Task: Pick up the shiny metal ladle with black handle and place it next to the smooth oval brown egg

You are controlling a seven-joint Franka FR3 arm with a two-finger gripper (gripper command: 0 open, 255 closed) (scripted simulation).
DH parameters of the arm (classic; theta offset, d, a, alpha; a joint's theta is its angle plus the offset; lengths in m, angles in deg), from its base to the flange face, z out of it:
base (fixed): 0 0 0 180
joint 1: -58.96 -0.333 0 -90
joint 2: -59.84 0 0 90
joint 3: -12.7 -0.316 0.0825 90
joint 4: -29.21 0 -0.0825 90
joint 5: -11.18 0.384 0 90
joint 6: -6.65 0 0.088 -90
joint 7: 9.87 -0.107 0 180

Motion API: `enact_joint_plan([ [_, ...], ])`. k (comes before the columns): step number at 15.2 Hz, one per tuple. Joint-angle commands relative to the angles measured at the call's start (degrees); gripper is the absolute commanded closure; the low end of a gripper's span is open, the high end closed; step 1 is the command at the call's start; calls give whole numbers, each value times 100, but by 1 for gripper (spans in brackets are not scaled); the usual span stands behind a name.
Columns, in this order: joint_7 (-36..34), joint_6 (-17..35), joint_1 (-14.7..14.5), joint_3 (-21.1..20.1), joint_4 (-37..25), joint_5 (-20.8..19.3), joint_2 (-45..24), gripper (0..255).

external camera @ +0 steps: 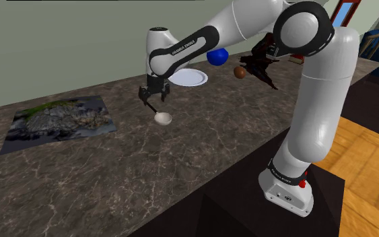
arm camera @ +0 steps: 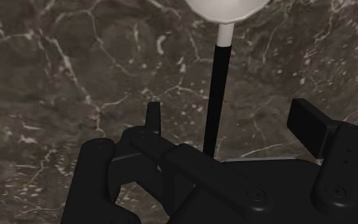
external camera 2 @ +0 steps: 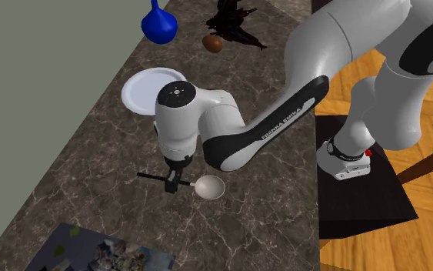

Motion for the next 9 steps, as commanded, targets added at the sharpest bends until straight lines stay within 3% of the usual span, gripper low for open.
enact_joint_plan([
  [1, -44, 79, -23, 18, -128, -55, -203, 0],
  [9, -96, 463, -63, 48, -75, -137, -540, 0],
])
